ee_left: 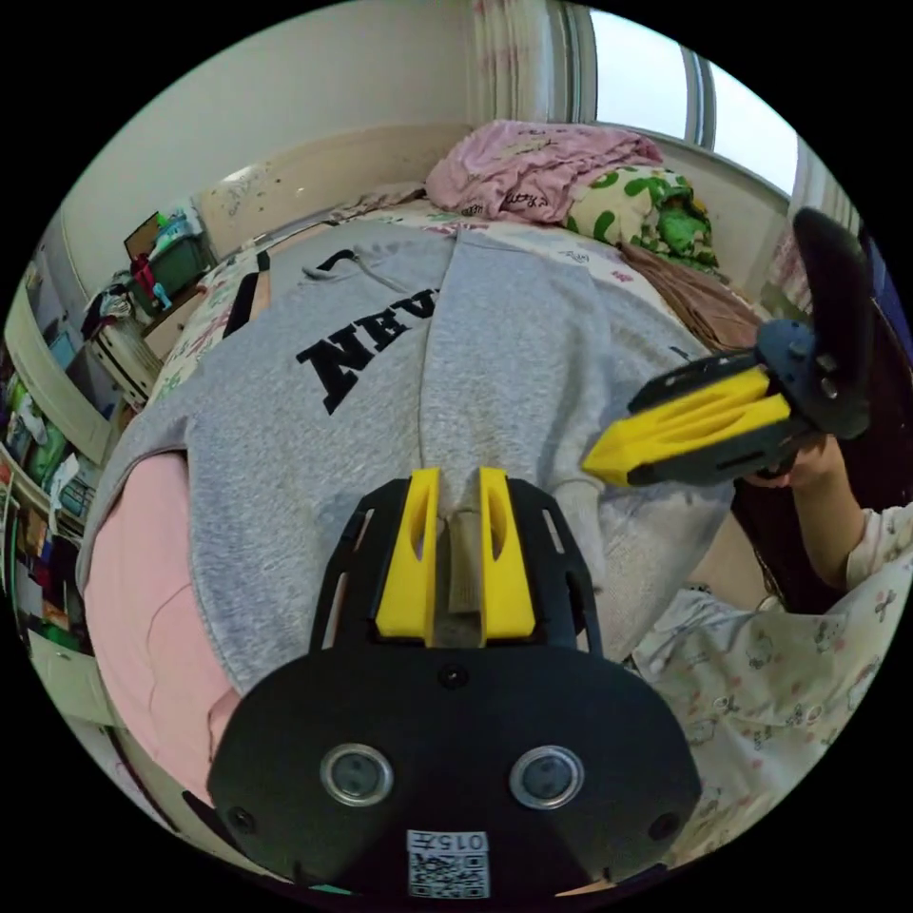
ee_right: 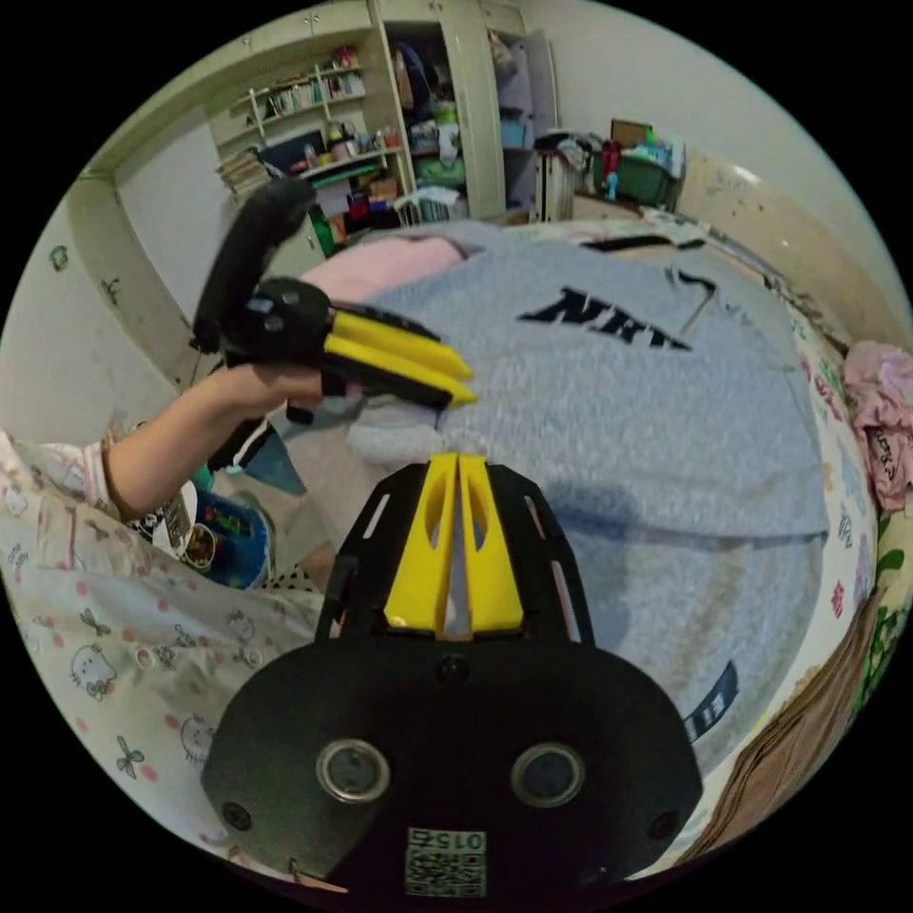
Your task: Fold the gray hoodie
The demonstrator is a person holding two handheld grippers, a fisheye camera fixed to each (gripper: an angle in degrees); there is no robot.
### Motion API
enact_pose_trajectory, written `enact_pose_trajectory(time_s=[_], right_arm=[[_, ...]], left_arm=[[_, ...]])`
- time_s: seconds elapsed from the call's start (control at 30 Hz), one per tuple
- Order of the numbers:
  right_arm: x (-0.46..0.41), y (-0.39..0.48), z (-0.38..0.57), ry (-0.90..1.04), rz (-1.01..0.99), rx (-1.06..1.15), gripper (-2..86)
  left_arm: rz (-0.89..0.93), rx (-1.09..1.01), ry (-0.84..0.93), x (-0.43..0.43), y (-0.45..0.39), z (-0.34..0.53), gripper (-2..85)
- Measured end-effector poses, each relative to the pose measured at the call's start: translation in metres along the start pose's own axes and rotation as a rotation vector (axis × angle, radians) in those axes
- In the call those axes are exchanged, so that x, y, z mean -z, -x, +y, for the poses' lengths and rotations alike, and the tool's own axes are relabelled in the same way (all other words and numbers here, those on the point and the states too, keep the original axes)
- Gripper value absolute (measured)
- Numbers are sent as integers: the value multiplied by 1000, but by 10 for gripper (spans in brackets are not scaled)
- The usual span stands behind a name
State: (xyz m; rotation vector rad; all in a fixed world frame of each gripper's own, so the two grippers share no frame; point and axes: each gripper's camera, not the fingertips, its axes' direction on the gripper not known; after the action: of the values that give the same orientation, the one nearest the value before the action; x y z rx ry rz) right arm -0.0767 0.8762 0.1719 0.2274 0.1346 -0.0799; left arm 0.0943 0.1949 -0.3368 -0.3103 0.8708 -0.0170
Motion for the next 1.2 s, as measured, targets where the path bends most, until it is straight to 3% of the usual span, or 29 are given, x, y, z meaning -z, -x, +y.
enact_pose_trajectory(time_s=[0.13,0.27,0.37,0.53,0.6,0.77,0.97,1.13,1.2], right_arm=[[7,-15,40,9,-46,-48,-6],[21,-7,56,18,99,-35,-8],[43,8,63,-80,203,-2,-10],[55,23,61,-172,196,66,-10],[44,20,57,-142,144,72,-9],[6,4,49,12,59,-9,-6],[11,-6,49,21,54,-19,-5],[22,-14,49,1,41,-27,-6],[27,-18,47,-7,27,-31,-6]], left_arm=[[20,23,-13,-17,4,23,74],[96,79,-53,-20,14,52,80],[188,200,-295,28,49,100,83],[32,612,-619,107,169,200,93],[-41,830,-615,120,238,241,110],[-95,1132,-551,106,344,282,133],[5,1422,-472,36,411,273,138],[-83,1457,-551,33,398,235,80],[-221,1380,-533,59,383,191,19]])
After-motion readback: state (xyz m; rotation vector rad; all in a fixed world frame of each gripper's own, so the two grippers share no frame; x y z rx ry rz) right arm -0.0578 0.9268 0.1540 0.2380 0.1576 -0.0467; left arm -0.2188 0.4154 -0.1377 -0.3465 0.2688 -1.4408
